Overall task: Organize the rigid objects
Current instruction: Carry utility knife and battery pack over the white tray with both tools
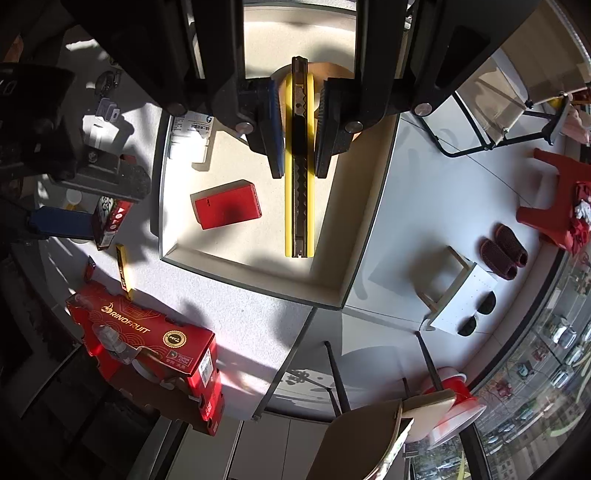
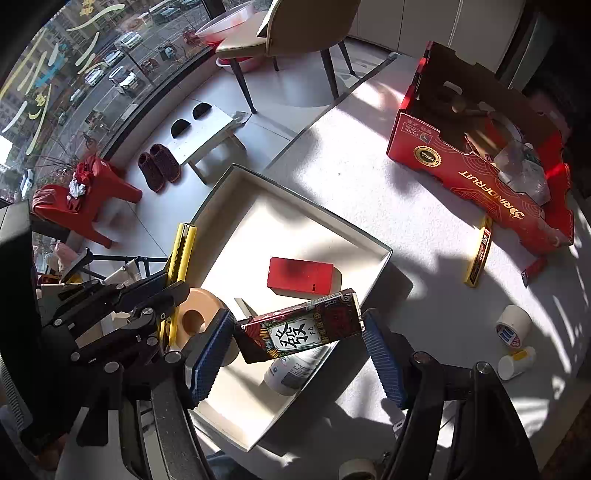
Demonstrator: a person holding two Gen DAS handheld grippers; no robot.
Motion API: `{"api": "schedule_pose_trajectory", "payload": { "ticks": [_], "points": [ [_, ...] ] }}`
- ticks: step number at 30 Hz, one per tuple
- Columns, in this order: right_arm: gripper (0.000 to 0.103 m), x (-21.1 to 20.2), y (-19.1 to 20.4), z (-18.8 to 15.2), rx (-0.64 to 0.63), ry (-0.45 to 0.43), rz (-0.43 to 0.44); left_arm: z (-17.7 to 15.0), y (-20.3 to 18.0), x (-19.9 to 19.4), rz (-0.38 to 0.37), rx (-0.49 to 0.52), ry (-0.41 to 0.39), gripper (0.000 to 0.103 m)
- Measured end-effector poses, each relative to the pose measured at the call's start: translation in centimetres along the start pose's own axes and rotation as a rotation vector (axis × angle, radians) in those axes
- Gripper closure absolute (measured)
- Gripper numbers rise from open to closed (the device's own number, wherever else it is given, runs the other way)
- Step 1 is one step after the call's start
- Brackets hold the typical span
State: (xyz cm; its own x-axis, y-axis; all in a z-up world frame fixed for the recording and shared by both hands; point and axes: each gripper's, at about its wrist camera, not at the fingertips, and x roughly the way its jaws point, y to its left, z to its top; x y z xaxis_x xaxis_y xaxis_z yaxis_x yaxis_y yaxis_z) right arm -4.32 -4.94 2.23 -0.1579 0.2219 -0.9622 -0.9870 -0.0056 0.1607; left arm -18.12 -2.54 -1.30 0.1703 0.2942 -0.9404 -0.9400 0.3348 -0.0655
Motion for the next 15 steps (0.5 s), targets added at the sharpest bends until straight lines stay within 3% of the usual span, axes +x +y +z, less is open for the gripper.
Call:
{"api": "schedule_pose_trajectory", "payload": {
  "ticks": [15],
  "points": [
    [0.031, 1.8, -1.1, 1.0, 0.053, 0.024, 0.008, 1.6, -0.2, 2.0, -0.003, 0.001, 0.018, 0.086]
  ]
}}
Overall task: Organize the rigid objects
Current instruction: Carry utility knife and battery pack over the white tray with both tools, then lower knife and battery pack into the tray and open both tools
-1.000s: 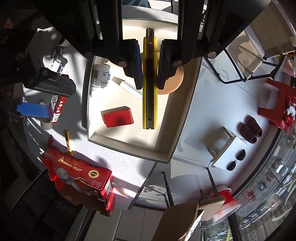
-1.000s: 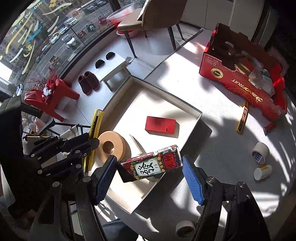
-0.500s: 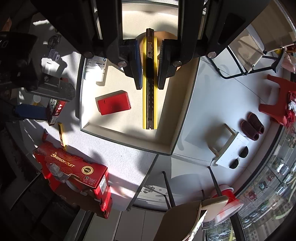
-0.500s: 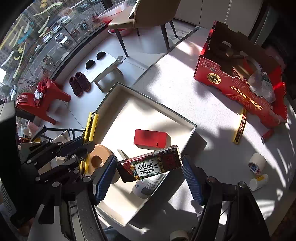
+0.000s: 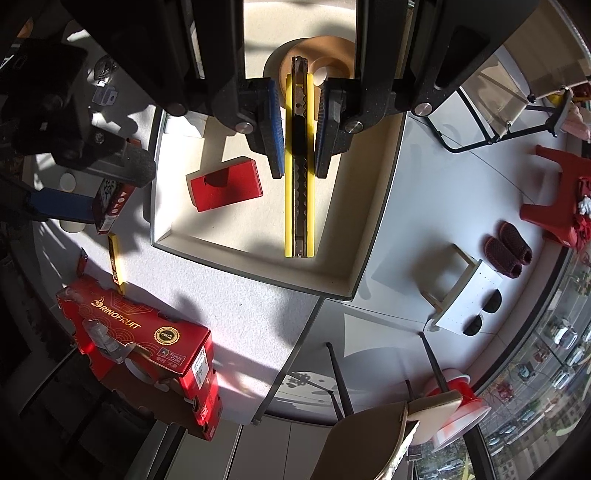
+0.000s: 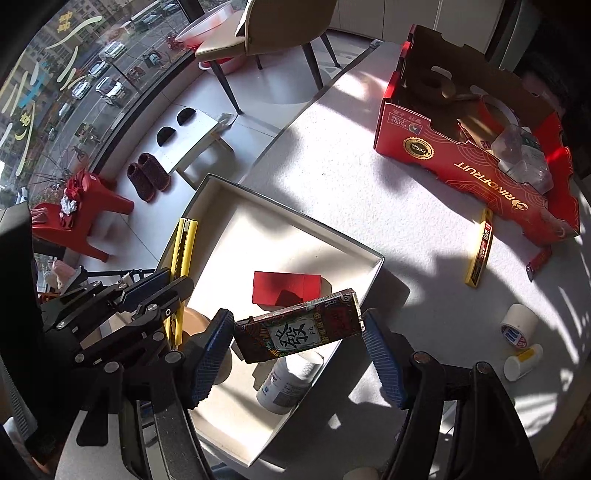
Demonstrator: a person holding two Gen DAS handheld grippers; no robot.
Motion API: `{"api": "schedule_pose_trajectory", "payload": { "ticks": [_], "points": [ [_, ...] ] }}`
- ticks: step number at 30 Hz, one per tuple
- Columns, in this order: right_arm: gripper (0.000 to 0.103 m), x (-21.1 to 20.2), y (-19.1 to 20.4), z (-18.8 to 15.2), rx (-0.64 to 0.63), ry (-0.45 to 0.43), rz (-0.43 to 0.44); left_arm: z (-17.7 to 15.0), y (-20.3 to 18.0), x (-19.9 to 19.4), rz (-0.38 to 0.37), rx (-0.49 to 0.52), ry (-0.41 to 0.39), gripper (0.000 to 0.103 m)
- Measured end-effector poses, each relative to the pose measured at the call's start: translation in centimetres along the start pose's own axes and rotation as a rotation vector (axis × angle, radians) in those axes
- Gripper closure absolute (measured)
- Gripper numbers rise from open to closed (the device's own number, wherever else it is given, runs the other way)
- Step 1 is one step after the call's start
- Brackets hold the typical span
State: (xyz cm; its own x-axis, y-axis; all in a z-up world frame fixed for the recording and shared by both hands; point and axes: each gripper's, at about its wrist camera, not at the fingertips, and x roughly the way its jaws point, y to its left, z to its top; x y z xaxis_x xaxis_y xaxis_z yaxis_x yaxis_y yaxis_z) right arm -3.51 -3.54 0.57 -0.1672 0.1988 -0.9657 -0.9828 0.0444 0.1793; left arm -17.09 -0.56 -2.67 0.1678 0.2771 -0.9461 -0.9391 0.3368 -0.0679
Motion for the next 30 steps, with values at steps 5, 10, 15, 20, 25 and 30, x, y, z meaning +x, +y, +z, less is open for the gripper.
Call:
{"api": "schedule_pose_trajectory", "payload": {
  "ticks": [5, 10, 15, 20, 25, 30],
  "points": [
    [0.031, 0.8, 0.2, -0.5, -0.002, 0.019, 0.007, -0.8, 0.4, 0.3, 0.008, -0.003, 0.014, 0.086],
    [0.031, 1.5, 0.6, -0.6, -0.008, 0.036, 0.010, -1.0, 0.7, 0.7, 0.009, -0.011, 0.027, 0.086],
    [0.031, 1.8, 0.6, -0.5, -0.009, 0.038, 0.005, -1.0, 0.7, 0.8, 0.007, -0.010, 0.029, 0.086],
    [0.031, 2.1, 0.5, -0.4, -0.007, 0.043, 0.007, -0.9, 0.4, 1.2, 0.001, 0.001, 0.037, 0.086],
    [0.031, 2.5, 0.5, -0.2, -0.002, 0.050, 0.004, -1.1, 0.3, 1.8, 0.002, 0.022, 0.055, 0.086],
    [0.031, 3.4, 0.2, 0.1, 0.011, 0.066, 0.005, -1.0, 0.1, 2.4, 0.002, 0.027, 0.067, 0.086]
  ]
}}
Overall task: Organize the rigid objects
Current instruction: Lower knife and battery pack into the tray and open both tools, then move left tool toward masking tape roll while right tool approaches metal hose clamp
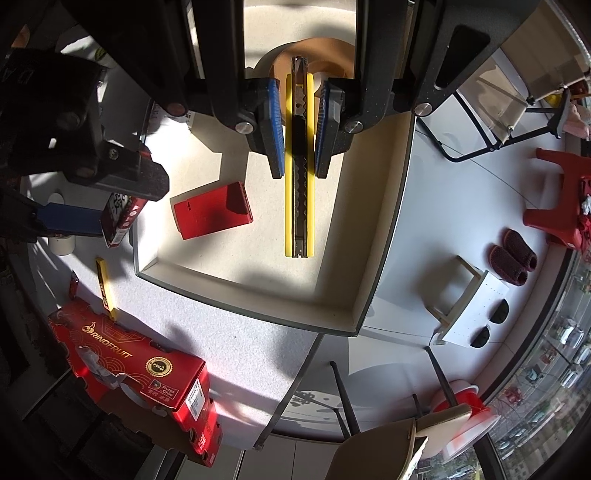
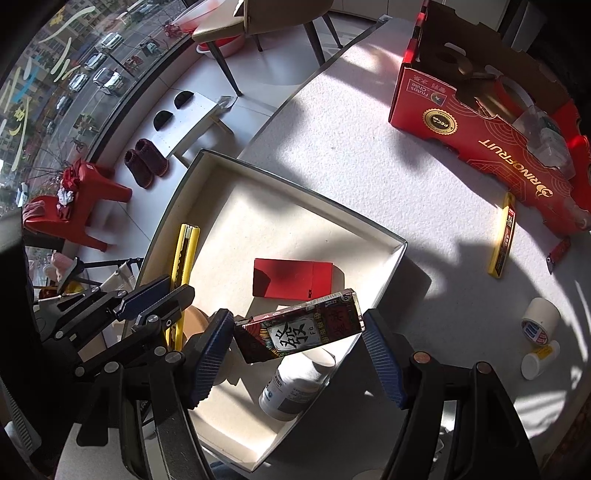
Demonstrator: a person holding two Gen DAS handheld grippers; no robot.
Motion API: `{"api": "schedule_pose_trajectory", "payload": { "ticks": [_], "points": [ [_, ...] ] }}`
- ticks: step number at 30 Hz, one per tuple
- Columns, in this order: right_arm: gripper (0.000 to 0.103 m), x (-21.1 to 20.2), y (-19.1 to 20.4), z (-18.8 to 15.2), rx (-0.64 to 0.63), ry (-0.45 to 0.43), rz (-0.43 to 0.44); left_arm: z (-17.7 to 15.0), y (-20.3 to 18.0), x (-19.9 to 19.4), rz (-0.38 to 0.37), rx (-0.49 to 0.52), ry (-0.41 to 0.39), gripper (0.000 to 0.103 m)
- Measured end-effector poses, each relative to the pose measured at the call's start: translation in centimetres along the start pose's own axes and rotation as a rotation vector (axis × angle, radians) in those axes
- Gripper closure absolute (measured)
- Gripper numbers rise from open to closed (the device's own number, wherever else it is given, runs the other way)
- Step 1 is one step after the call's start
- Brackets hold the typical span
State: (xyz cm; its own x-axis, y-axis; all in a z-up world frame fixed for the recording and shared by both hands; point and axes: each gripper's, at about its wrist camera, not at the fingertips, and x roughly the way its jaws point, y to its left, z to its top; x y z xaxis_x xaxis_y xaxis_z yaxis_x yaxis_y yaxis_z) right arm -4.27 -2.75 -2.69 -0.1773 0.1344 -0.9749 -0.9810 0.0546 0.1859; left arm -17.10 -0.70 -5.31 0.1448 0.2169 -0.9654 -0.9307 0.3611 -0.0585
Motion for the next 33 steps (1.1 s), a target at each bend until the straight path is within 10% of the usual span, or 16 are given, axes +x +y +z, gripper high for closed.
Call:
{"api": "schedule_pose_trajectory", "payload": {
  "ticks": [8, 12, 16, 25, 33],
  "points": [
    [0.030, 1.6, 0.0, 0.3, -0.008, 0.030, -0.007, 0.4, -0.9, 1.4, -0.018, 0.042, 0.031, 0.083],
    [0.030, 1.8, -0.2, 0.1, 0.007, 0.046, 0.022, 0.3, -1.0, 1.2, 0.004, 0.049, 0.020, 0.016],
    [0.006, 1.2, -1.2, -0.5, 0.050, 0.046, 0.013, 0.1, -0.7, 0.6, 0.037, 0.033, -0.002, 0.000],
    [0.000, -1.6, -7.0, -6.4, 0.260, 0.011, 0.070, -1.1, -2.1, 0.4, 0.016, 0.061, 0.024, 0.000],
    [0.000, -2.8, -14.5, -17.7, 0.518, 0.036, -0.050, -4.0, -8.7, -1.2, -0.052, 0.253, 0.048, 0.000]
  ]
}}
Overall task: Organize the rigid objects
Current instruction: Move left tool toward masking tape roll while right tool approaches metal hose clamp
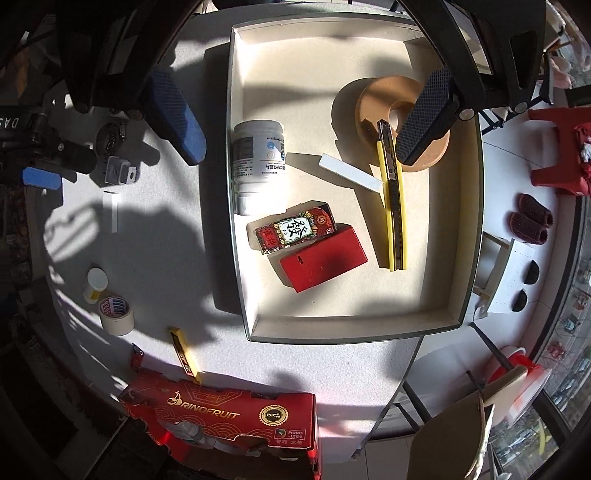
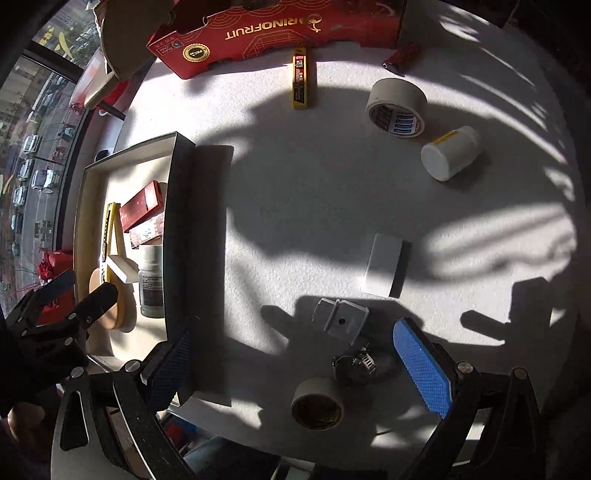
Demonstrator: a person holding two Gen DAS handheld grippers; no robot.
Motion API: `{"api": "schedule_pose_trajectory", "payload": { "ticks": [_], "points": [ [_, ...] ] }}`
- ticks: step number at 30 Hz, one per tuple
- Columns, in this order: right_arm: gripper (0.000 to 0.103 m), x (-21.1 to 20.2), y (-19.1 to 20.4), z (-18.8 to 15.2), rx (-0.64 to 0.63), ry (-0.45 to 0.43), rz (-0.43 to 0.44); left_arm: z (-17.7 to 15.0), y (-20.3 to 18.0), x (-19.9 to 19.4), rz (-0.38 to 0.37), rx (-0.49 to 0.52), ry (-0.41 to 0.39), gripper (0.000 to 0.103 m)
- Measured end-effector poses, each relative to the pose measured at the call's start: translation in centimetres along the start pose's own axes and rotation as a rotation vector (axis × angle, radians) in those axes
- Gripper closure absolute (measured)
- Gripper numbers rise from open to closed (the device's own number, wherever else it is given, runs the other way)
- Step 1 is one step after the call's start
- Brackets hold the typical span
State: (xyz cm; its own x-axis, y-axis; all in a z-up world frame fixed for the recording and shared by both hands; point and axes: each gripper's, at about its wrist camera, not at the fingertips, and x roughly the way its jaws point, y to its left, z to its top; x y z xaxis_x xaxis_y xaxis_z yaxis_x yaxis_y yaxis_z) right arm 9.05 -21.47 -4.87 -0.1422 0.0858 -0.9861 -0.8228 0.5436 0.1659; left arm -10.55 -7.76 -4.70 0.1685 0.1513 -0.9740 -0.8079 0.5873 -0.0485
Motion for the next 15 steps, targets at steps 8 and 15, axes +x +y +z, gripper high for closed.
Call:
{"api": "schedule_pose_trajectory", "payload": {
  "ticks": [8, 15],
  "points": [
    [0.000, 2.1, -6.8, -4.9, 0.130, 0.100, -0.026, -0.4, -9.9, 1.7, -0.046, 0.267, 0.062, 0.000],
    [0.000, 2.1, -9.7, -7.2, 0.155, 0.113, -0.015, -2.9, -15.5, 3.2, -0.089, 0.450, 0.126, 0.000]
  ]
}}
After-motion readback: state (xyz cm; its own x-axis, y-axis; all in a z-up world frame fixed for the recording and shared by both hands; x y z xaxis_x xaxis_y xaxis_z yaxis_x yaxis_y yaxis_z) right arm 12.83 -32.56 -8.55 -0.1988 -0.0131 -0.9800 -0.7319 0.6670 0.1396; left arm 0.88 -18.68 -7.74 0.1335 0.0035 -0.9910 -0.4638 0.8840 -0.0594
